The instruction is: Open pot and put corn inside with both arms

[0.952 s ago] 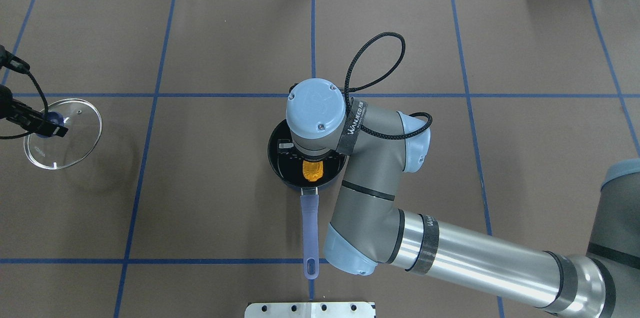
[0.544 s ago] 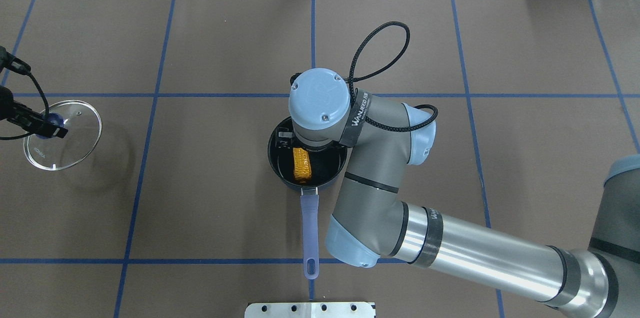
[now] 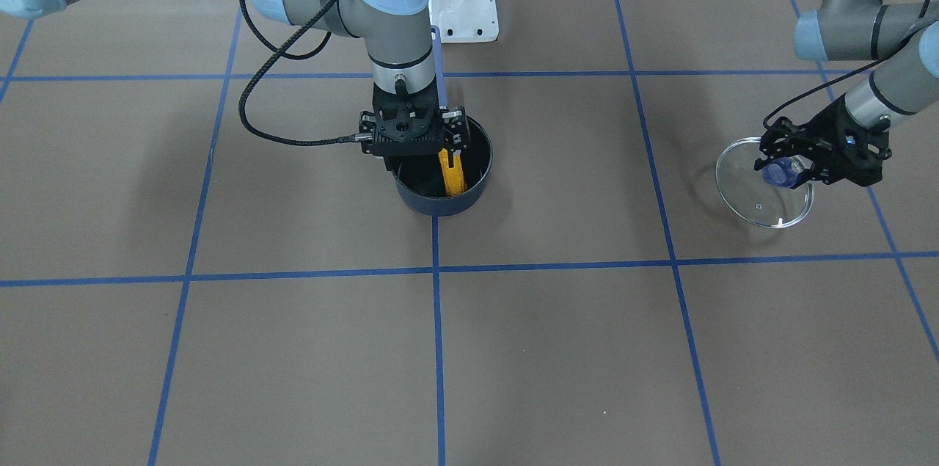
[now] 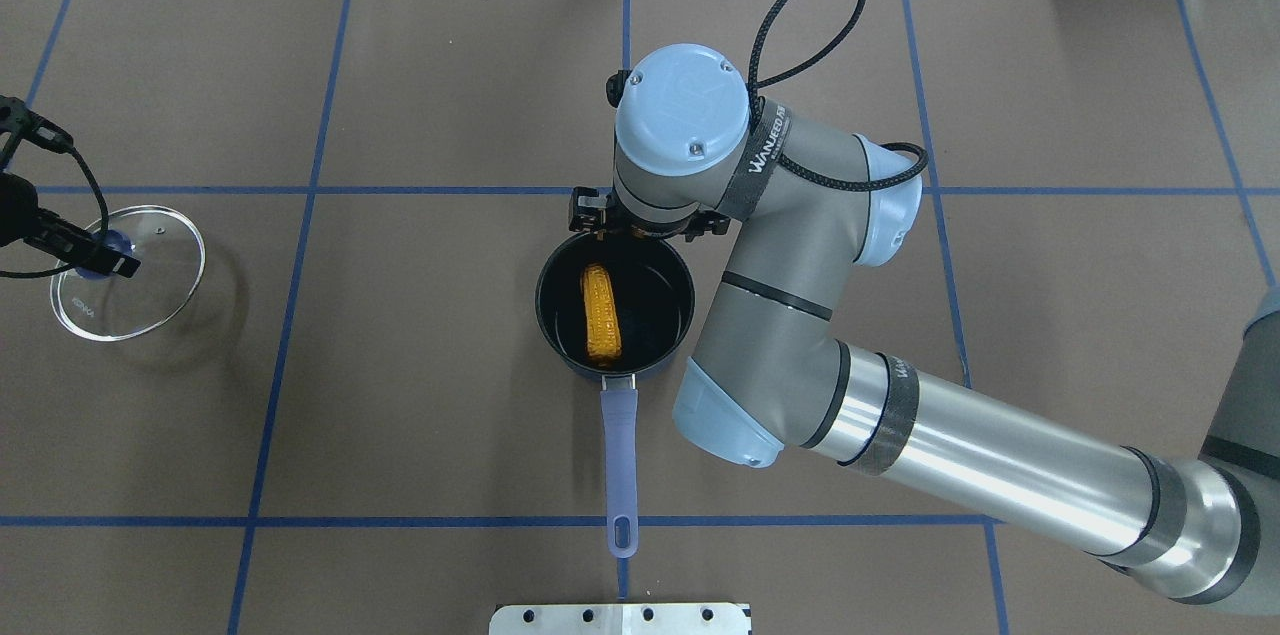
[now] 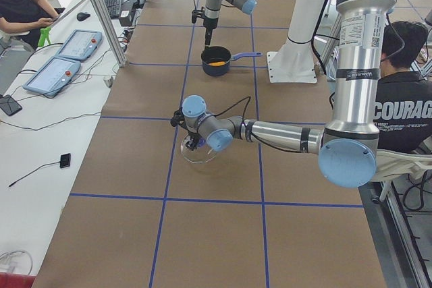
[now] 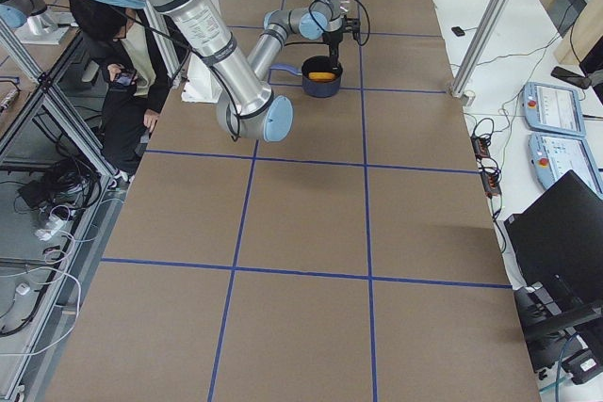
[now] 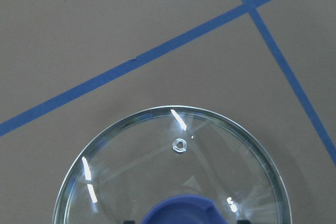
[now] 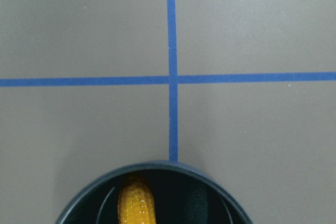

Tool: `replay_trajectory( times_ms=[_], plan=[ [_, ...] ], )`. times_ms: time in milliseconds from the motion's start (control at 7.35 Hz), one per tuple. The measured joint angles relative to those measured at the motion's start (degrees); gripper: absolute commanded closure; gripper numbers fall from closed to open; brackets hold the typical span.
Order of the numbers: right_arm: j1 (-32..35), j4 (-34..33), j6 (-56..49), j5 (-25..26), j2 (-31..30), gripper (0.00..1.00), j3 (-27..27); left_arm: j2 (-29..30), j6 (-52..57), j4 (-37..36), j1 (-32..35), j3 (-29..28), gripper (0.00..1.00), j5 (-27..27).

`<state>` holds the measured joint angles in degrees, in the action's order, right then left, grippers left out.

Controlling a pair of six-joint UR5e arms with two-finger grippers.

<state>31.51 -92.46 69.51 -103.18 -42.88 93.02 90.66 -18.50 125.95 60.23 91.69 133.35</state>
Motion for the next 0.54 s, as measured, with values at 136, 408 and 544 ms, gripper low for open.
replay_trajectory(
  times_ms=[136, 408, 544],
  plan=[
    [0.35, 0.0, -0.16, -0.29, -0.03, 0.0, 0.15, 0.26, -0.03, 0.02, -0.02, -0.41, 0.37, -0.13],
    [0.63, 0.06, -0.24, -0.43, -0.04, 0.0, 0.22, 1.01, -0.04, 0.08, -0.05, -1.45, 0.37, -0.36],
    [0.72, 0.08, -0.24, -0.44, -0.02, 0.0, 0.23, 1.43, -0.04, 0.15, -0.09, -1.99, 0.37, -0.47]
  ],
)
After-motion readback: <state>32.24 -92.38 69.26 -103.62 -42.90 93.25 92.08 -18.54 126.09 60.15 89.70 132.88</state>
